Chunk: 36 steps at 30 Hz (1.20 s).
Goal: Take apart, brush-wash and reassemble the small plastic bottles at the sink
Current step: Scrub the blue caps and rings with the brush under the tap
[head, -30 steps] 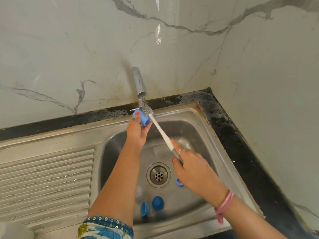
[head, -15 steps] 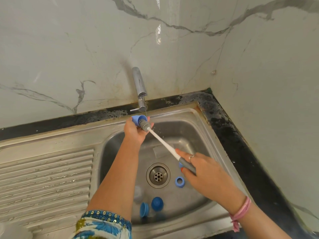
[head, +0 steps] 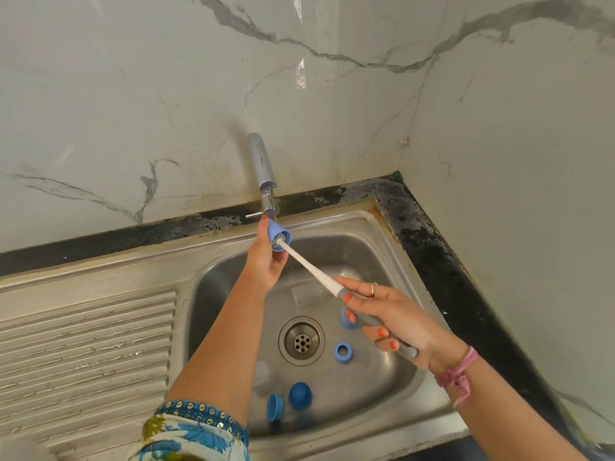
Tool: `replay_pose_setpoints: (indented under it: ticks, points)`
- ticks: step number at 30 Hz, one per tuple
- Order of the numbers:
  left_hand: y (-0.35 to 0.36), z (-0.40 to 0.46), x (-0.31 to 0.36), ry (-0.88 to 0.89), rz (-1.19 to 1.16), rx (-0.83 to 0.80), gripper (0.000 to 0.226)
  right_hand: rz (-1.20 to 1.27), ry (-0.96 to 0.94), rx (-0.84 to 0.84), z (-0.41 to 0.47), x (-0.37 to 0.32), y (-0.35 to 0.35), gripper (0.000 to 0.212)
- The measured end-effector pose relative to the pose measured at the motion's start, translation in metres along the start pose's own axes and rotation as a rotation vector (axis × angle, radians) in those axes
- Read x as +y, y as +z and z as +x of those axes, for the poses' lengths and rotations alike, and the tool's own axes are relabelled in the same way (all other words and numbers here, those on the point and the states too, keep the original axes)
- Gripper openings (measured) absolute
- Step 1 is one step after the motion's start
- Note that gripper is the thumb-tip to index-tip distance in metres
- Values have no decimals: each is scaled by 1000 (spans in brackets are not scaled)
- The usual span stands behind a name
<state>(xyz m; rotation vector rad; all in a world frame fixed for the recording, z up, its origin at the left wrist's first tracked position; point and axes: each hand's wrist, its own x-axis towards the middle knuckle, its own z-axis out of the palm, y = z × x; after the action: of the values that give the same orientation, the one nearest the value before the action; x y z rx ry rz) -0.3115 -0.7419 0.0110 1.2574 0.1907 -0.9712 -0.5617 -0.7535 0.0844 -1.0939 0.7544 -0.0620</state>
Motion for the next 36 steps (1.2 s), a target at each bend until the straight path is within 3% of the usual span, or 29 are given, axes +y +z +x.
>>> replay_pose_setpoints:
  ticks: [3,5,8,11,13,15,18,21,23,25,28,30,31,33,36]
  points:
    - [3,2,3,56,134,73,35,-959,-229,157,8,9,-4,50]
    - [4,5,5,103,151,111,37,-1359,-267,274,15,14,-6,57]
    - [5,7,5,126,195,165,42,-1691,-306,476,19,17,-5,70]
    - [1,8,4,85,158,162,42,-1781,-350,554,16,16,-6,76]
    - [3,7,7,58,109,95,32,-1701,-335,561,17,23,-3,72]
    - [7,4,12,47,85,19,16,-1469,-303,511,15,30,4,64]
    - [7,1,9,10,-63,-41,18,-742,-188,259,13,26,4,47]
    - [4,-3,10,-44,-339,-86,21,80,67,76,6,9,-4,32]
    - [7,-7,14,-66,-441,-107,30,238,113,-12,3,8,-3,31]
    - [10,-9,16,-17,-428,-122,32,3,52,2,2,13,2,35]
    - [9,-9,11,17,-226,-128,13,-837,-223,183,5,20,-3,51]
    - [7,-7,8,-6,-22,-49,21,-1419,-273,326,9,23,-11,63]
    - [6,-4,6,7,82,-10,26,-1586,-294,407,9,25,-13,69]
    - [7,-4,6,43,134,13,29,-1734,-349,474,10,29,-14,75]
    - [9,-3,12,4,-45,-30,22,-1719,-350,481,13,28,-15,76]
